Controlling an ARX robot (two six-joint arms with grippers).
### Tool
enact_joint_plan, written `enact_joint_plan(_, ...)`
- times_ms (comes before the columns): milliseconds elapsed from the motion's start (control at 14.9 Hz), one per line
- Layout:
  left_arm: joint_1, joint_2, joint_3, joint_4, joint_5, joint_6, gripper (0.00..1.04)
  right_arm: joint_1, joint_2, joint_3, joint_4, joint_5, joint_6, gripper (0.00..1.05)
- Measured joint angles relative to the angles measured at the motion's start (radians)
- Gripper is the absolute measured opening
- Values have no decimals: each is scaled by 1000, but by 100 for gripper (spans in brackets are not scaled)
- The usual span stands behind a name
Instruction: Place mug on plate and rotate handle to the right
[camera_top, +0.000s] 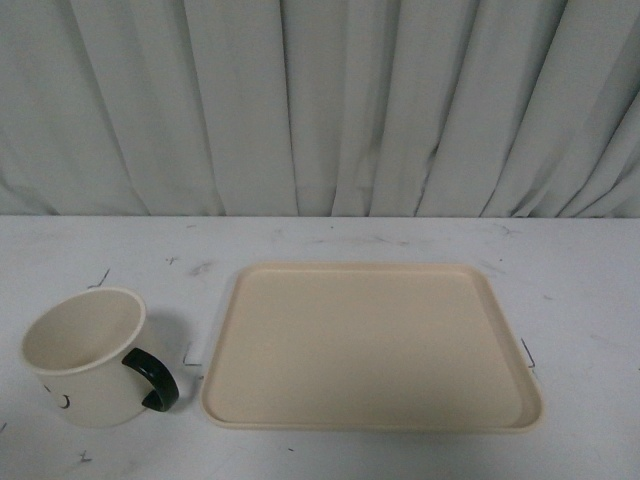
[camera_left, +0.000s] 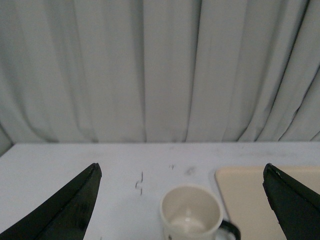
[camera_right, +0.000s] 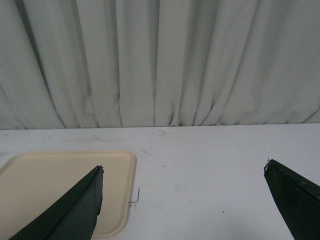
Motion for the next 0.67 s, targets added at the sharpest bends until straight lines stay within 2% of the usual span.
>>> enact_joint_plan(67, -31, 163, 26, 152, 27, -2, 98, 0, 0, 0, 0, 0, 0, 98)
enact_joint_plan(134, -24, 379, 77, 275, 86, -26, 98, 0, 0, 0, 1, 0, 0, 98)
enact_joint_plan(268, 50, 728, 240, 266, 261, -104, 98, 0, 0, 0, 0, 2, 0, 98)
enact_joint_plan(335, 59, 885, 312, 213, 314, -99, 98, 0, 0, 0, 1, 3, 0, 98)
enact_joint_plan(536, 121, 1210, 437, 89, 385, -1, 98, 0, 0, 0, 1, 3, 0, 98)
enact_joint_plan(669, 172, 1371, 518, 69, 393, 48, 98, 0, 0, 0, 1, 3, 0, 98)
